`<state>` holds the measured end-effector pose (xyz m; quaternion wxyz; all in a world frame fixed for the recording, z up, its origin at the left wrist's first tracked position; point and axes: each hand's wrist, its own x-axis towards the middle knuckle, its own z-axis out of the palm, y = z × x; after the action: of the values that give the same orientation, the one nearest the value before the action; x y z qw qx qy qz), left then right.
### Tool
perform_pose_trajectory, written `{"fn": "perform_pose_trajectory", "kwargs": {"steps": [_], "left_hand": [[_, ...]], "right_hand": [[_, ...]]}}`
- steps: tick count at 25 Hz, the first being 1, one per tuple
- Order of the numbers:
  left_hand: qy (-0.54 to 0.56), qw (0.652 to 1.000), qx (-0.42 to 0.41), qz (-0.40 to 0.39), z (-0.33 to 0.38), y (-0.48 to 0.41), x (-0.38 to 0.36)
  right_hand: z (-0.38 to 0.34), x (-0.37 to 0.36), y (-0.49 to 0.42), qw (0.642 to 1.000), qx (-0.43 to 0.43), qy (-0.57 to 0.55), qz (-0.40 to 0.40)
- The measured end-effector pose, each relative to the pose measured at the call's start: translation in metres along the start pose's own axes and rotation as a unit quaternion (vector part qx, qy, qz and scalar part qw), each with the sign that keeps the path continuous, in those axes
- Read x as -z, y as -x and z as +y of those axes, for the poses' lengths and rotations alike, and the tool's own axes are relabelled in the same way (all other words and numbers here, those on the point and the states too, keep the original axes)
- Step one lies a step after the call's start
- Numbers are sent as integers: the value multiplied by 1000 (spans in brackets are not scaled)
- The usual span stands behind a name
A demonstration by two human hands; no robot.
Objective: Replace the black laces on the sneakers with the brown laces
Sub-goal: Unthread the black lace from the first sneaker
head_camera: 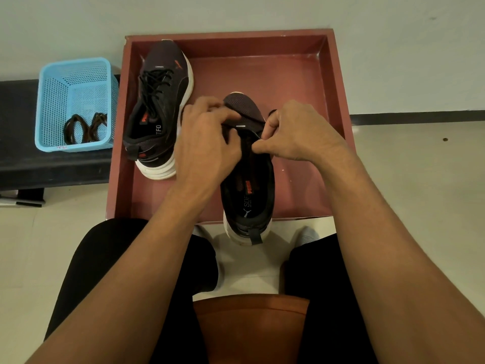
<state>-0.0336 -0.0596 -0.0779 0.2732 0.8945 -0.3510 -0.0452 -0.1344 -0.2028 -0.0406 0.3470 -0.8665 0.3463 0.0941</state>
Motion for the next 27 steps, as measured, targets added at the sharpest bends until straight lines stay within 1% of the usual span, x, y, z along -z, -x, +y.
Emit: {"fn": "perform_pose_trajectory", "kwargs": {"steps": [2, 5, 7, 10, 14, 18, 23, 25, 27], "left_hand": [[-46, 998, -32, -18, 5, 3, 1], [-122, 991, -49, 23, 11, 8, -1], [-132, 989, -52, 39, 14, 9, -2], [-125, 990, -52, 36, 13, 9, -2], [-92, 994, -25, 54, 8, 6, -1], [-12, 995, 26, 92, -3, -3, 4], [55, 994, 37, 90, -9, -5, 3], [81, 992, 45, 89, -8, -6, 5], [103, 989, 54, 91, -9, -7, 7]], "right_hand": [[-1, 0, 0, 1000, 4, 2, 0], [-1, -3, -1, 1000, 9, 4, -1], [-2, -5, -1, 1000, 9, 4, -2], [-3, -5, -1, 1000, 7, 4, -3], [-2, -2, 0, 1000, -4, 3, 1], [-2, -1, 1, 1000, -13, -4, 2], [-1, 3, 2, 1000, -13, -11, -11], [5, 6, 0, 999, -18, -40, 16], [14, 8, -6, 995, -28, -51, 79]]}}
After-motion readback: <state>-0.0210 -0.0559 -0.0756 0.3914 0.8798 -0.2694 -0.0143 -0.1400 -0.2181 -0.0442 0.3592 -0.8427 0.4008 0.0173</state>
